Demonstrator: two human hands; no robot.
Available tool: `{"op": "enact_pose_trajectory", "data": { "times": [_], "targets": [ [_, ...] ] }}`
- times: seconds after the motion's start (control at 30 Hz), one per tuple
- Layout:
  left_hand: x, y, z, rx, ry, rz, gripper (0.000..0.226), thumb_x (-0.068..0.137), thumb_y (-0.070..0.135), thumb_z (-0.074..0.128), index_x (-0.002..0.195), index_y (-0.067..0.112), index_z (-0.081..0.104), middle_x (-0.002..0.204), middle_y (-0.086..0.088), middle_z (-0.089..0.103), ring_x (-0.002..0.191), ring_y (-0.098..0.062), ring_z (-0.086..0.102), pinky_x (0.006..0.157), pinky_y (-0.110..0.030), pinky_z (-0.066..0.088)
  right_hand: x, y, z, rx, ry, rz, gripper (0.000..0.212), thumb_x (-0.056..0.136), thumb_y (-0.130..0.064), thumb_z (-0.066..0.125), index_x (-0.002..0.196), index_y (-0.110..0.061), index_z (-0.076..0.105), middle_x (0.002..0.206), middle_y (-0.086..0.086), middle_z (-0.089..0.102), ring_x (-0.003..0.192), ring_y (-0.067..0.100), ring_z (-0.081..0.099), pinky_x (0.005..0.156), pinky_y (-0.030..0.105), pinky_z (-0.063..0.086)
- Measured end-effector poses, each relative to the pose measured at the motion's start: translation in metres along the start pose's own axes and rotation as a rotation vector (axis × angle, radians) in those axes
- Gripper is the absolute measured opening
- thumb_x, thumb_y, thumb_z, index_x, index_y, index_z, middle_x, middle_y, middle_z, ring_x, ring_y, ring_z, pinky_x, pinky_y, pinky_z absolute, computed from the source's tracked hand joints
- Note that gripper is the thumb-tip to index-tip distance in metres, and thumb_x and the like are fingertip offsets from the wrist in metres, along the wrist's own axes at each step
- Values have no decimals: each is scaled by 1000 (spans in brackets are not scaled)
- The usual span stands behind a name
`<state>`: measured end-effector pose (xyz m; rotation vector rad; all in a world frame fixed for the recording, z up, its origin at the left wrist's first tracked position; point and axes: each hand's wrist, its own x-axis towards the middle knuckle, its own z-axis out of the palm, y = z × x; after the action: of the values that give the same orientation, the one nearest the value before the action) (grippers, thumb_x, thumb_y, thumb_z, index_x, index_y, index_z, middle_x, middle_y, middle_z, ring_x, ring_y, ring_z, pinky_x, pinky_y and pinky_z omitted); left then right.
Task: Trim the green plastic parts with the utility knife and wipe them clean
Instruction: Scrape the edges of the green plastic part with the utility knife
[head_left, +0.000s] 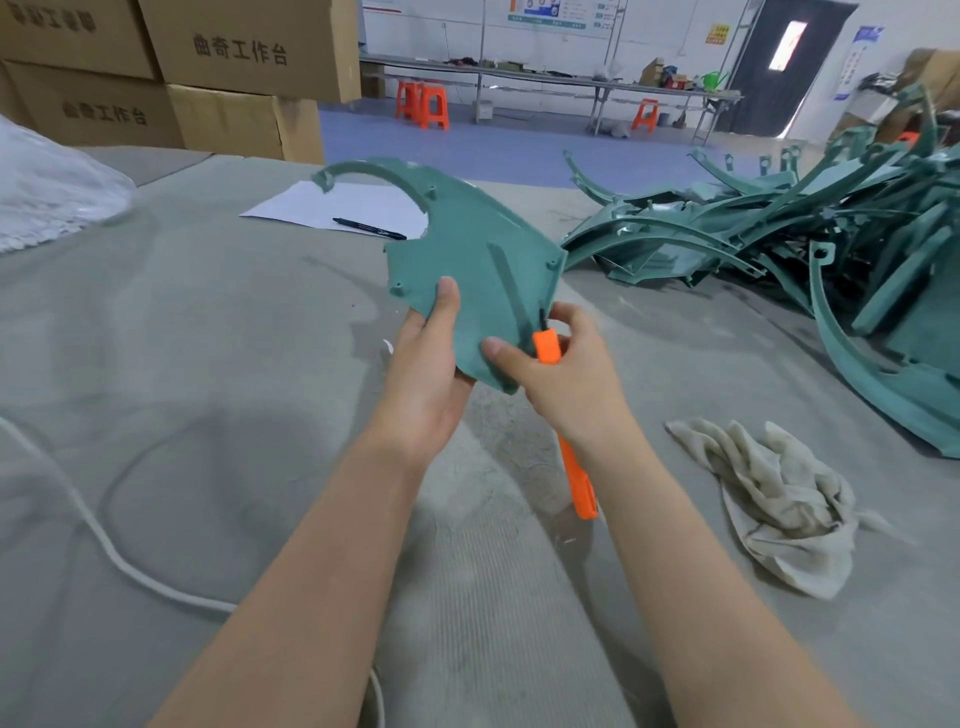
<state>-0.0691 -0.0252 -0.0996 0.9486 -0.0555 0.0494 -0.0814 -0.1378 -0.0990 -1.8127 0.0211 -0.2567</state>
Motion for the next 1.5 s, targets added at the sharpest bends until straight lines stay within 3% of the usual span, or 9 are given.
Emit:
{"op": "enact_pose_trajectory", "data": {
  "times": [0.1, 0.27, 0.63, 0.8, 0.87, 1.03, 1.13, 1.3, 1.5],
  "targets": [
    [-2, -3, 2, 76, -65, -37, 35, 102, 30, 41, 133, 16, 51, 121, -2, 67, 108, -17, 66, 87, -32, 55, 11, 4, -15, 44, 200, 19, 37, 83, -32, 73, 108, -20, 48, 84, 3, 62, 72, 21, 54, 77, 46, 48],
    [-3, -3, 1, 141, -112, -31, 30, 102, 31, 41, 128, 23, 54, 120, 7, 67, 108, -8, 65, 87, -24, 54, 19, 8, -43, 365, 394, 129, 15, 94, -25, 61, 91, -11, 54, 67, 0, 62, 38, 8, 40, 42, 21, 35],
    [-4, 0, 1, 134, -134, -23, 37, 103, 30, 38, 136, 16, 48, 122, -4, 67, 111, -19, 65, 92, -35, 53, 7, 4, -14, 202, -2, 33, 45, 84, -17, 74, 121, -16, 48, 66, -6, 53, 43, 6, 43, 43, 17, 34],
    [-2, 7, -8, 81, -473, -31, 37, 84, 30, 64, 119, 22, 57, 119, 4, 66, 116, -16, 58, 101, -37, 46, 11, 1, -22, 273, 172, 45, 2, 93, -10, 60, 92, -10, 62, 68, 10, 64, 56, 23, 59, 59, 35, 54],
    [2, 11, -14, 56, -551, -60, 44, 76, 36, 67, 119, 30, 59, 127, 13, 59, 124, -13, 49, 105, -36, 36, 11, -1, -28, 497, 136, 147, 15, 95, -6, 54, 81, -9, 59, 62, 9, 59, 48, 15, 55, 48, 25, 49],
    [1, -4, -3, 400, -110, -140, 76, 77, 61, 63, 140, 24, 43, 139, 9, 50, 133, -15, 43, 108, -37, 35, 7, -3, -14, 867, -172, 428, 16, 97, -6, 43, 84, -3, 51, 48, 3, 46, 29, 5, 35, 31, 13, 29],
    [0, -11, -6, 329, -104, -252, 102, 65, 65, 64, 147, 13, 32, 124, -8, 59, 118, -26, 58, 104, -47, 41, 3, -4, -9, 862, -416, 517, 18, 89, -11, 43, 79, -4, 56, 45, 0, 46, 29, 3, 36, 30, 10, 29],
    [2, -13, -5, 198, -180, -191, 34, 92, 36, 58, 113, 9, 59, 61, 2, 59, 46, -9, 54, 60, -27, 51, -2, -2, -11, 765, -582, 509, 13, 81, -16, 42, 76, -9, 52, 46, 2, 50, 31, 4, 41, 32, 10, 31],
    [9, -7, -9, -73, -39, -95, 20, 96, 17, 54, 115, 16, 61, 110, -2, 70, 94, -14, 69, 79, -32, 58, 13, 8, -16, 693, -108, 467, 31, 98, -7, 40, 69, -12, 44, 41, 0, 40, 27, 4, 33, 30, 12, 25]
  ]
}}
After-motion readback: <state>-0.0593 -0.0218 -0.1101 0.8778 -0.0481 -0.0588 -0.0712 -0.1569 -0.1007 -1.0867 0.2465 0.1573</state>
